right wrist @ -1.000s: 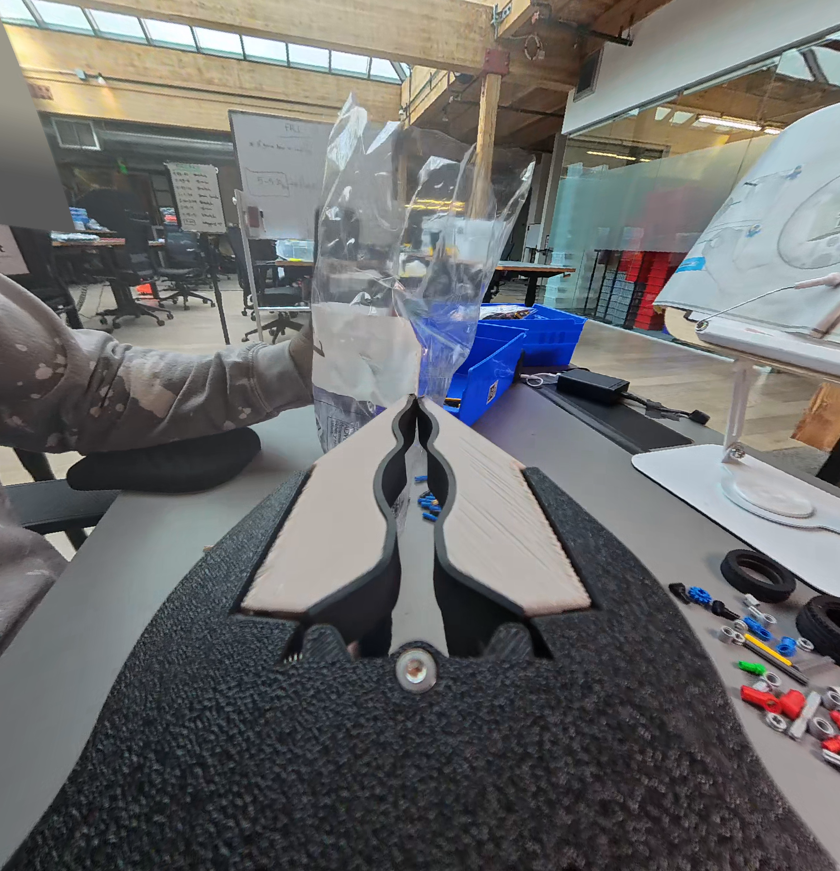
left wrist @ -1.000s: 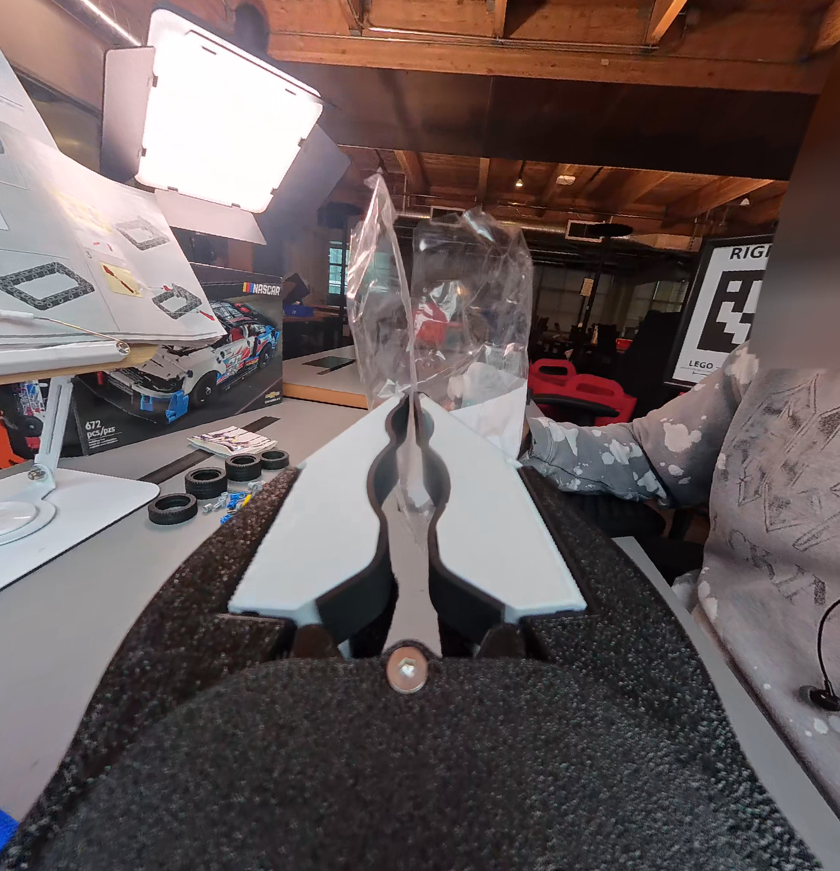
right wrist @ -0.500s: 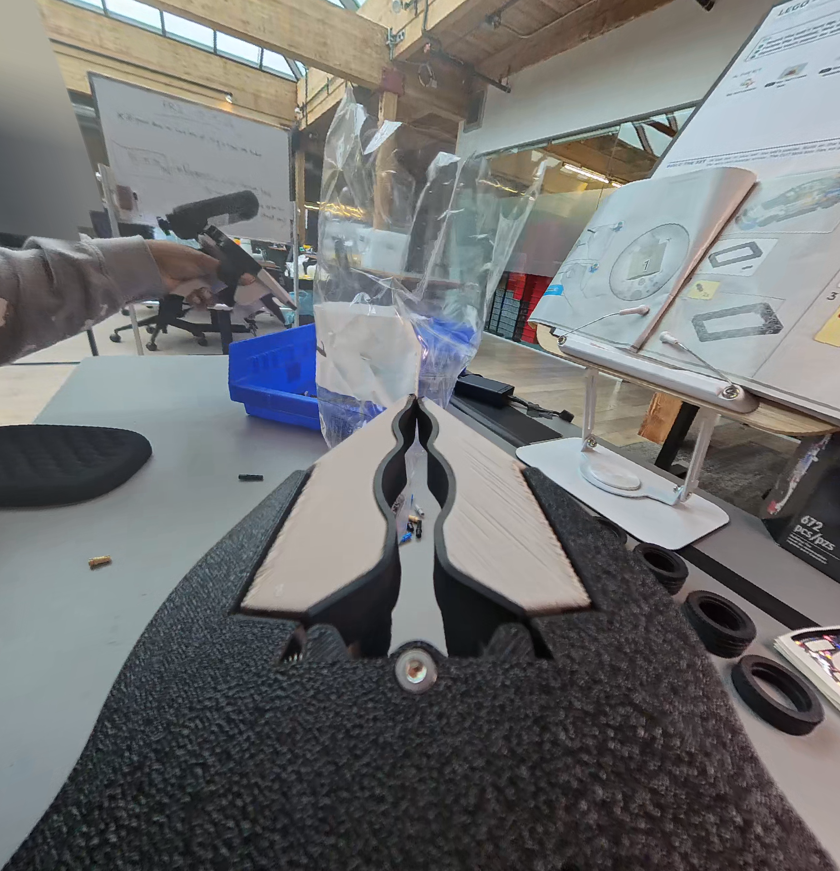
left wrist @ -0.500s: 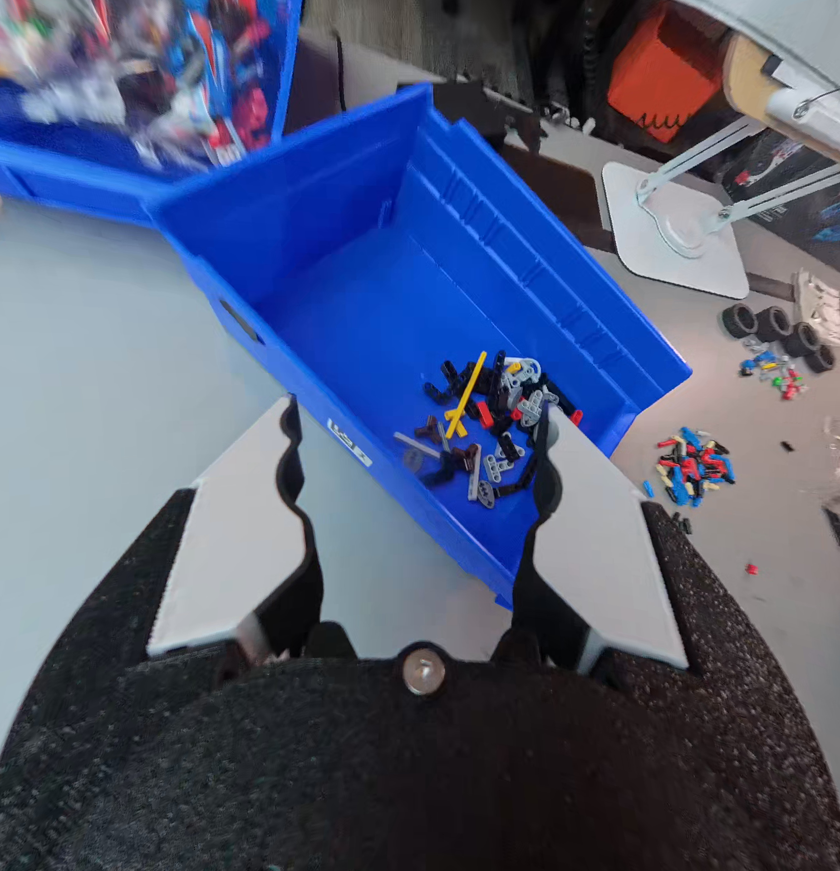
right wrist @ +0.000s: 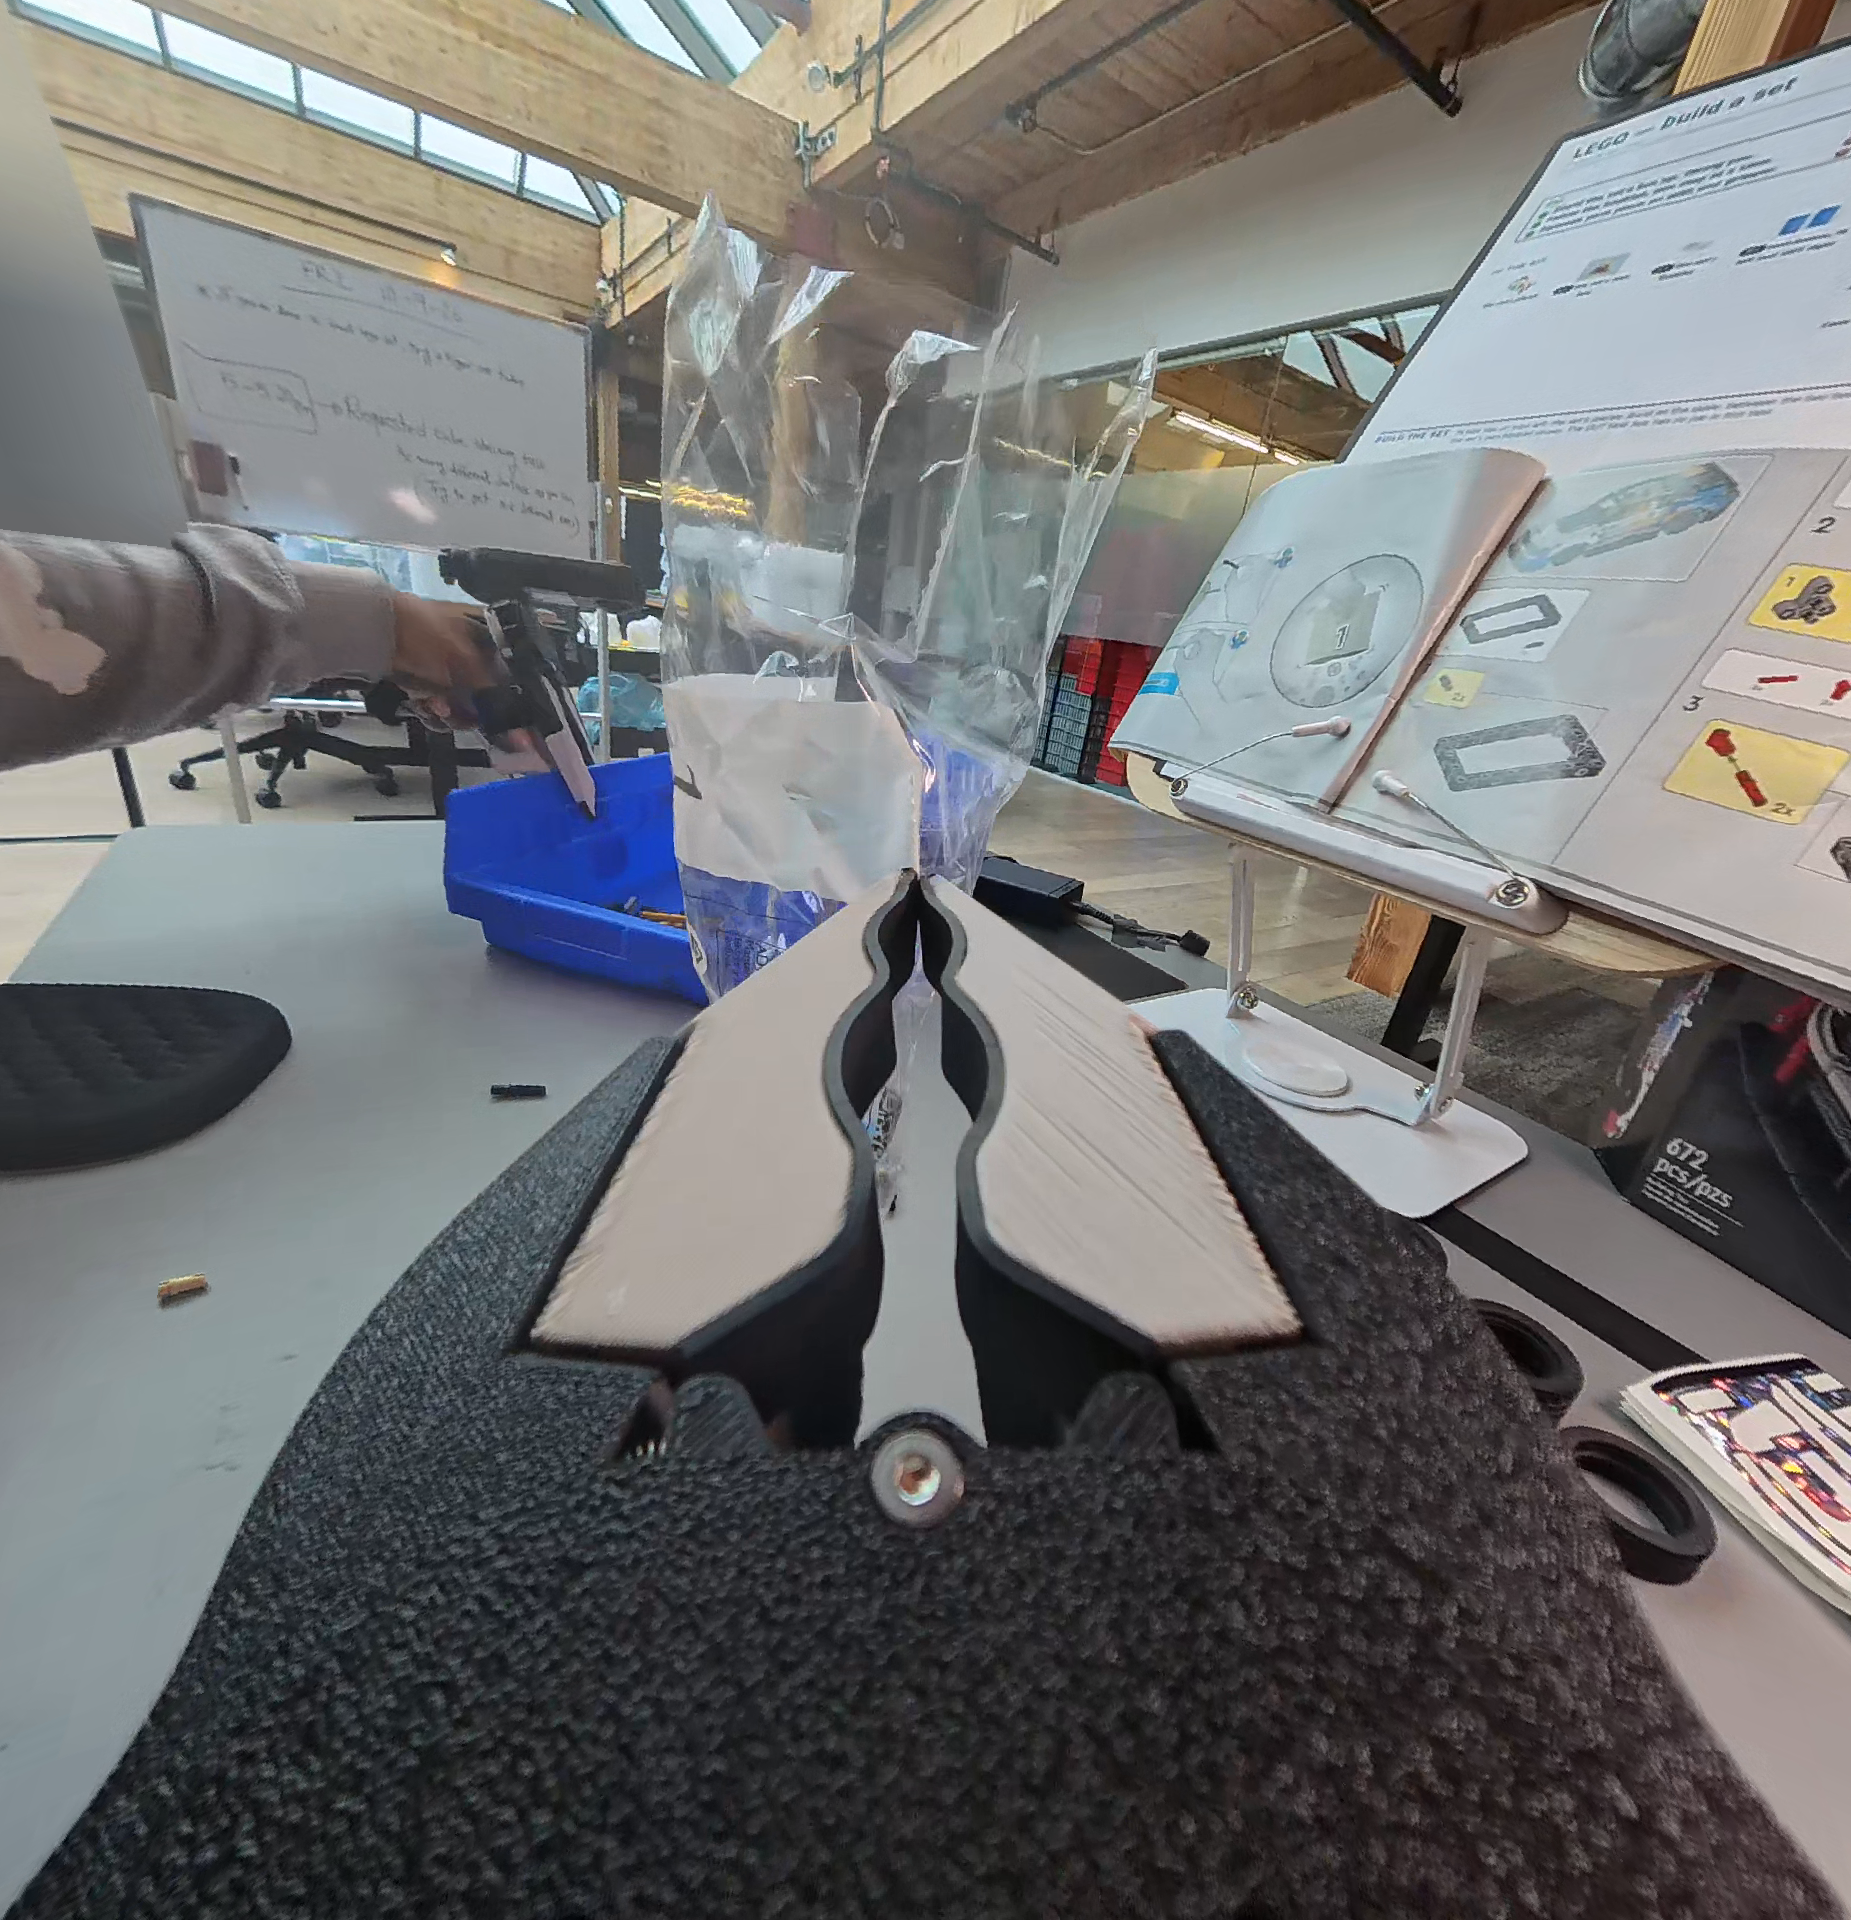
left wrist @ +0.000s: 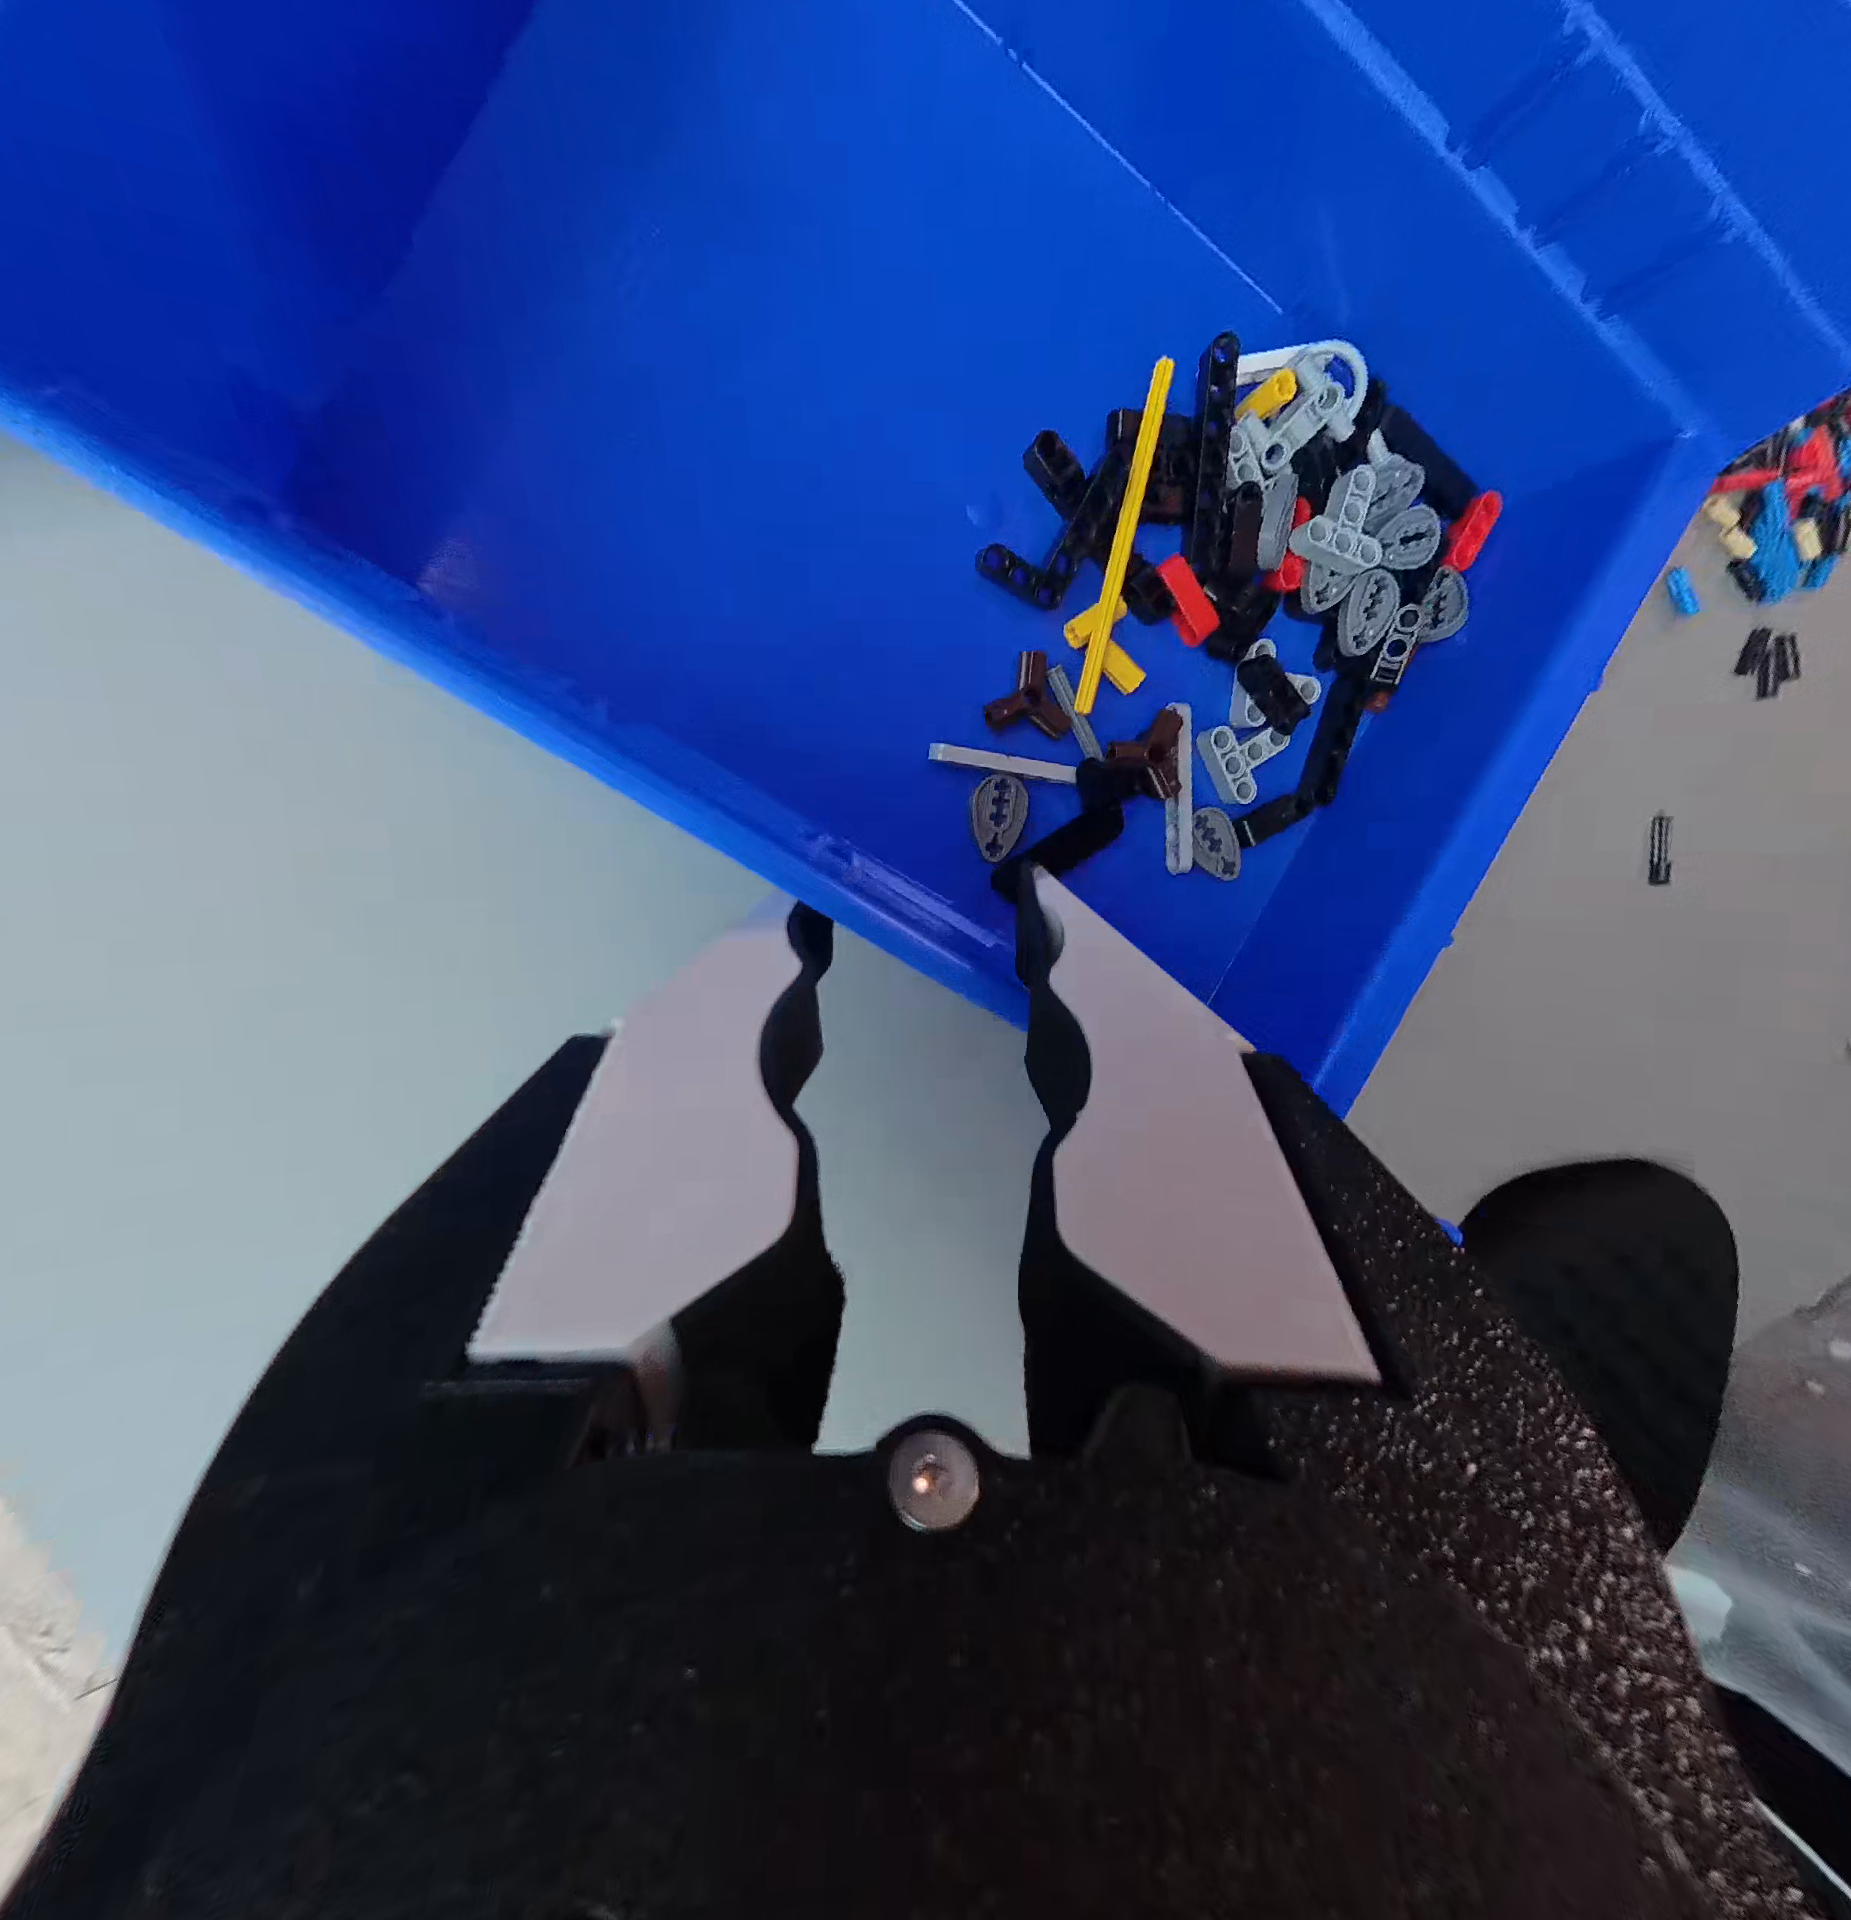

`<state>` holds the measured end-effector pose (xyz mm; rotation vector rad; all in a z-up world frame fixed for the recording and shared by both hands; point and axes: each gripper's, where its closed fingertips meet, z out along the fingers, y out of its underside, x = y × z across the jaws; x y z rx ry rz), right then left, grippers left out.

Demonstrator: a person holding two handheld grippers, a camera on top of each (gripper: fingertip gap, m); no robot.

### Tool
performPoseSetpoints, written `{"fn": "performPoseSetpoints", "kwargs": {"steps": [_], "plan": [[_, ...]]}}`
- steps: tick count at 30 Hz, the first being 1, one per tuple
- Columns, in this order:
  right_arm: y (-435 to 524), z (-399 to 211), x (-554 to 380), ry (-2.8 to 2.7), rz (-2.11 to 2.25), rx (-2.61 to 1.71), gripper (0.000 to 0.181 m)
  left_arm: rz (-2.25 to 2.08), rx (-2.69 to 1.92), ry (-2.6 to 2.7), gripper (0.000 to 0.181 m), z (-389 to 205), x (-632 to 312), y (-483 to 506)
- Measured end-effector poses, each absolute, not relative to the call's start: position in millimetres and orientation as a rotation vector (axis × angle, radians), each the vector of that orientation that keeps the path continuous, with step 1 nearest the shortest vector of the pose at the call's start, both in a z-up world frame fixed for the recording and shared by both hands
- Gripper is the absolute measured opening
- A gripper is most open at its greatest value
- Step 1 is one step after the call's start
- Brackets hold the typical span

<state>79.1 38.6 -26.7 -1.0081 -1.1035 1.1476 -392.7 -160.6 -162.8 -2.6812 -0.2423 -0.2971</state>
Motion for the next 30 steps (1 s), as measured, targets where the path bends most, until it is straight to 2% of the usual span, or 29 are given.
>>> {"fn": "performPoseSetpoints", "kwargs": {"steps": [6, 10, 11, 13, 17, 20, 25, 27, 30], "plan": [[47.4, -26.2, 82.1, -1.068, 1.152, -1.027, 0.0, -0.325, -2.729, 0.106, 0.027, -161.9, -387.9, -141.1], [53.6, -27.8, 84.7, -1.054, 1.137, -1.047, 0.0, -0.279, -2.689, 0.107, 0.018, -157.6, -388.2, -115.2], [54.8, -28.7, 85.3, -1.053, 1.134, -1.052, 0.0, -0.271, -2.686, 0.076, 0.018, -156.8, -387.9, -111.6], [57.0, -30.0, 85.6, -1.053, 1.129, -1.057, 0.0, -0.243, -2.696, -0.005, 0.03, -156.9, -389.6, -111.1], [63.3, -26.3, 88.0, -1.034, 1.114, -1.053, 0.0, -0.128, -2.648, -0.147, 0.036, -150.8, -396.8, -112.9], [69.6, -16.0, 96.7, -1.002, 1.095, -1.04, 0.0, 0.064, -2.408, -0.116, 0.039, -108.8, -385.7, -92.0], [81.7, 3.7, 115.0, -0.923, 1.065, -1.02, 0.0, 0.026, -2.018, 0.347, 0.038, -39.6, -215.4, -43.9], [87.2, 8.2, 121.0, -0.898, 1.032, -1.026, 0.0, -0.119, -1.918, 0.553, 0.038, -43.5, -119.7, -34.1], [95.3, 14.5, 129.3, -0.863, 0.996, -1.04, 0.0, -0.327, -1.883, 0.769, 0.037, -83.8, 1.0, -22.6]]}}
